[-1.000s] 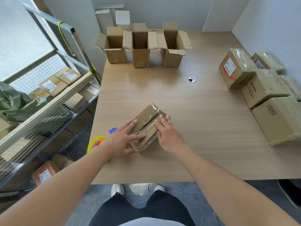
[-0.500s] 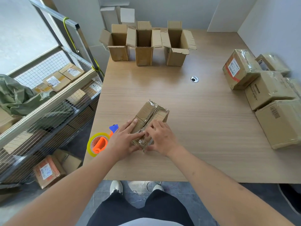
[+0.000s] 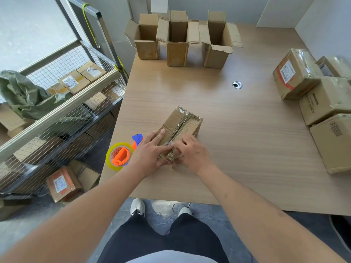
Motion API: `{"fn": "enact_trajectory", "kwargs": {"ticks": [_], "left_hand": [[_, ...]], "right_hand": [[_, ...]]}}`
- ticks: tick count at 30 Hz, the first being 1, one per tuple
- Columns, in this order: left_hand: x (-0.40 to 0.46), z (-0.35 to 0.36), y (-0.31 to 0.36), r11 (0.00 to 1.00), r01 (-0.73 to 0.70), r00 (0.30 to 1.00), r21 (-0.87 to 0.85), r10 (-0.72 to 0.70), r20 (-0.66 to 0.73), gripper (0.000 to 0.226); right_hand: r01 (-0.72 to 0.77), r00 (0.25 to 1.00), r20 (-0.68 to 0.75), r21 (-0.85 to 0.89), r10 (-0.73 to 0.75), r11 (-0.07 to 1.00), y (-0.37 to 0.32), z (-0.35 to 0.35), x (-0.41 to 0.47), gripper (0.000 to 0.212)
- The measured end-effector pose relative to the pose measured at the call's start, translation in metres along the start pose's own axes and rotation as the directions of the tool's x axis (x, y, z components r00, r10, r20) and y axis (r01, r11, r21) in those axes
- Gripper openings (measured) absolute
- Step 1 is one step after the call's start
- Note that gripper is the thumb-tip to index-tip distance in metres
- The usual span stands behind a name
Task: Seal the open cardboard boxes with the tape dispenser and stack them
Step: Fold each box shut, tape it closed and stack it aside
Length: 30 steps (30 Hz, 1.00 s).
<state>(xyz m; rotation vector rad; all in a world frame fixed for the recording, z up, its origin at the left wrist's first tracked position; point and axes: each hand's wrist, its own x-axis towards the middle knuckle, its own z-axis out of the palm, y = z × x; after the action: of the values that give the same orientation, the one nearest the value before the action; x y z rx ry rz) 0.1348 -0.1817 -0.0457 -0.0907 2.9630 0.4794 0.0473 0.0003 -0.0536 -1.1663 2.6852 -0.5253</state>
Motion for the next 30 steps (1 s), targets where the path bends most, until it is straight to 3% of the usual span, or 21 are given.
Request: {"fn": "enact_trajectory", "kwargs": {"ticks": [3, 5, 10, 16, 22, 24, 30], "left_hand": [[0.000, 0.001, 0.011, 0.999, 0.051, 0.998, -0.013, -0.052, -0.020, 0.066], [0.001, 0.000, 0.019, 0.997, 0.070, 0.997, -0.023, -0.070, -0.021, 0.064], [-0.003, -0.009, 0.013, 0.999, -0.002, 1.000, -0.050, 0.001, -0.030, 0.054], [-0.017, -0.016, -0.014, 0.986, -0.108, 0.993, -0.128, 0.101, -0.059, 0.052], [-0.020, -0.004, -0.012, 0.983, -0.175, 0.974, -0.055, 0.165, -0.154, 0.045], [-0.022, -0.001, -0.011, 0.983, -0.177, 0.971, -0.056, 0.165, -0.176, 0.046], [-0.021, -0.009, -0.023, 0.978, -0.172, 0.982, -0.115, 0.161, -0.097, 0.057]], "right_hand": [[-0.030, 0.996, 0.091, 0.108, 0.020, 0.994, 0.007, -0.007, -0.004, 0.074], [-0.024, 0.996, 0.090, 0.052, 0.019, 0.998, 0.007, -0.010, -0.006, 0.080], [0.064, 0.992, 0.110, 0.013, -0.065, 0.998, 0.007, -0.016, -0.008, 0.061], [0.028, 0.993, 0.114, -0.031, -0.025, 0.999, 0.012, -0.021, -0.010, 0.036], [-0.033, 0.997, 0.062, -0.017, 0.034, 0.999, 0.009, -0.006, -0.018, 0.031], [-0.053, 0.998, 0.037, -0.007, 0.053, 0.999, 0.002, -0.004, -0.017, 0.038], [-0.072, 0.997, 0.001, -0.062, 0.073, 0.995, -0.011, -0.005, -0.008, 0.041]]}}
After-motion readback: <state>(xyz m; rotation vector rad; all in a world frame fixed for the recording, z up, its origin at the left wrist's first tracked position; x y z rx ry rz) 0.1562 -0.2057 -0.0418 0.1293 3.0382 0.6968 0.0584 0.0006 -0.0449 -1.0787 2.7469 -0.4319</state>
